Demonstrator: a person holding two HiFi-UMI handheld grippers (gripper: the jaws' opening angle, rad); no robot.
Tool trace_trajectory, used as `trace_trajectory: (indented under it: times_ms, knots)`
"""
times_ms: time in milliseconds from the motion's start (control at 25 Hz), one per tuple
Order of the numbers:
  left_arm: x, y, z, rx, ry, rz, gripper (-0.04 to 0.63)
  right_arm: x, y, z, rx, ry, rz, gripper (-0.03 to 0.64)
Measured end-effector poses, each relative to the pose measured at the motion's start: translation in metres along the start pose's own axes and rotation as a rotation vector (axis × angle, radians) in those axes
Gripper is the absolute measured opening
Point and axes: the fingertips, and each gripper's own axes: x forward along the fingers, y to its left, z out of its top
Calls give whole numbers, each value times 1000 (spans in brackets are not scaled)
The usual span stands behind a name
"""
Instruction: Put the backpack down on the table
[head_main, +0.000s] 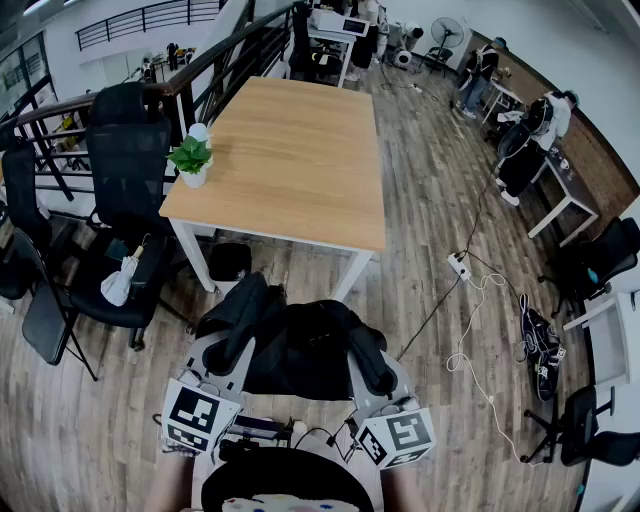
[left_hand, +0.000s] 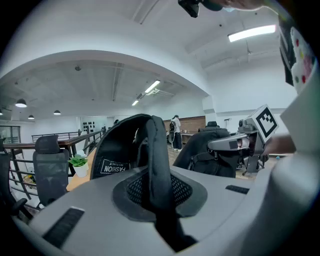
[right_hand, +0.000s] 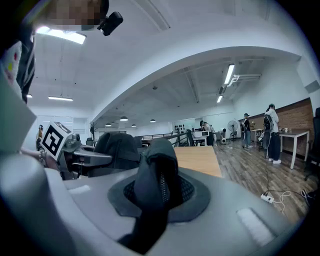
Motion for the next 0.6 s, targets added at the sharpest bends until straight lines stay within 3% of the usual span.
trace_trajectory:
  times_ms: [600]
  knots:
    - [-1,-2,-2,18,-2,1,34,-1,1,-5,11,8,-7,74]
